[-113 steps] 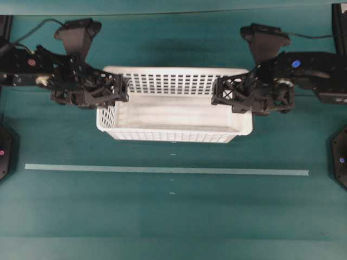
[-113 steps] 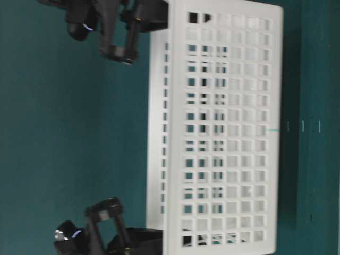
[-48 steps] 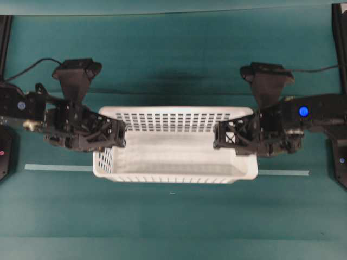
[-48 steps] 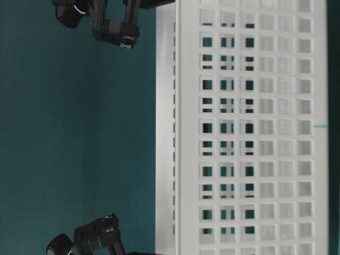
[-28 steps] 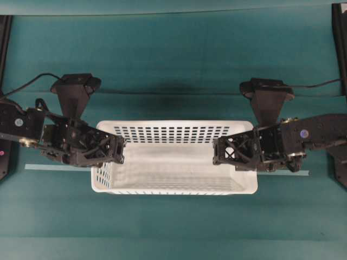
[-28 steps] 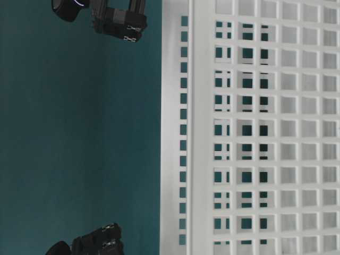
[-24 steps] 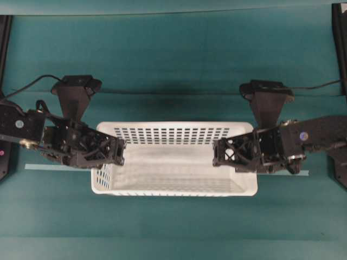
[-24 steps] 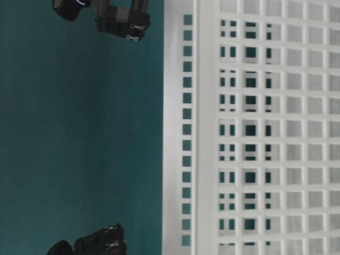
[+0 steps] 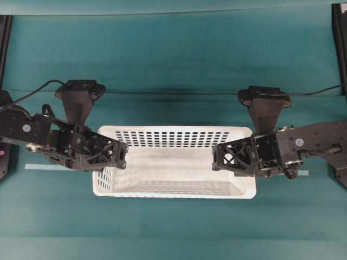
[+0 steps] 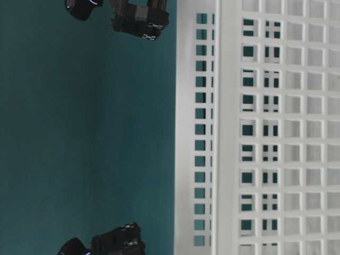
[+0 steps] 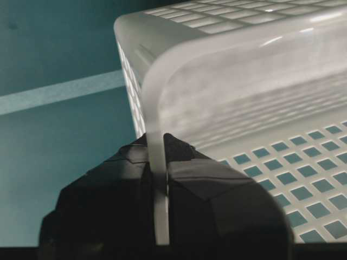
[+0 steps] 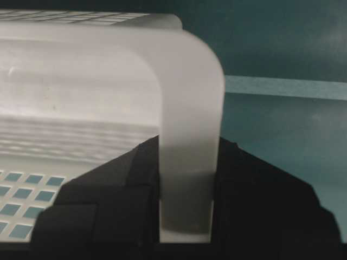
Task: Lift the white basket with both hands.
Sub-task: 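Lift the basket with both grippers and pull it toward the front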
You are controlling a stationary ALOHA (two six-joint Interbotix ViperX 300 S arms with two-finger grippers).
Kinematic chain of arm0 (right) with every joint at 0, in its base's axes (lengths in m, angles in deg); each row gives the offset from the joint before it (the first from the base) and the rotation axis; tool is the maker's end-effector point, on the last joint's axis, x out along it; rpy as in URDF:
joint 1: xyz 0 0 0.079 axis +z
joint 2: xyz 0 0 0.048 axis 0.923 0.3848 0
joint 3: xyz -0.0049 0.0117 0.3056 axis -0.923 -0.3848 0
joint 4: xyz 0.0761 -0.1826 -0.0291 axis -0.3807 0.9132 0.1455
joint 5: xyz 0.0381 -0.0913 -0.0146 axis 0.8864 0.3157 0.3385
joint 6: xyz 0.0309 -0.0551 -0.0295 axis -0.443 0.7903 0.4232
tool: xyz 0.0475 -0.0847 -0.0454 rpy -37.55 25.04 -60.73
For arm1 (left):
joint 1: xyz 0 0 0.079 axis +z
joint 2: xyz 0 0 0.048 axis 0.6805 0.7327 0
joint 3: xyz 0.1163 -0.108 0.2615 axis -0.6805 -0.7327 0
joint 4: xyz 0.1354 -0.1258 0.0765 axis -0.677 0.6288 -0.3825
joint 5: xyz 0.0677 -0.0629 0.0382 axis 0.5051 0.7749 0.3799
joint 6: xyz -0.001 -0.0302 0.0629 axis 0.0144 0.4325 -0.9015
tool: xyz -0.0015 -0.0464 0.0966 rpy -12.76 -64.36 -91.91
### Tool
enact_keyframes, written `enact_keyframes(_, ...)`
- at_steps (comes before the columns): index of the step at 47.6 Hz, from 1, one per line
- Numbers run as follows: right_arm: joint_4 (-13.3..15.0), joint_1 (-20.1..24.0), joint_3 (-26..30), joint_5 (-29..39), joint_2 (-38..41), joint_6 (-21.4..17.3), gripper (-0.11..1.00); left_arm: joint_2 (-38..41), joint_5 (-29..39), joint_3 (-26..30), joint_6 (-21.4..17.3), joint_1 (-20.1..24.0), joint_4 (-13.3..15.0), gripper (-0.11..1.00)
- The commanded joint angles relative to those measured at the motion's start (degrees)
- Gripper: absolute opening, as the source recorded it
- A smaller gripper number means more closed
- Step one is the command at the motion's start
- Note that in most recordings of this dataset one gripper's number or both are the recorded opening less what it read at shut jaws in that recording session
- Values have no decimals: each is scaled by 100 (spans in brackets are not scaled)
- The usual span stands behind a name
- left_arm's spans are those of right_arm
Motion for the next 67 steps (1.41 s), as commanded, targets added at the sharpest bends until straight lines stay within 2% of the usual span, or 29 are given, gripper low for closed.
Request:
enact_keyframes(1,88,18,-9,-88,105,44,17,-35,-35,-26,-44,9,-26,-3)
enact_keyframes(25,167,-88,-62,-229,299,70,17,176,-352,-105,-62,97,-26,-3)
enact_keyframes(41,193,-105,-193,-404,308,62,17,132,-431,-264,-97,308,-26,-3)
enact_keyframes(53,185,-114,-378,-738,272,79,17,123,-888,-334,-105,237,-35,-3)
enact_keyframes(67,185,-158,-413,-817,246,79,17,62,-1274,-475,-202,229,-26,-3)
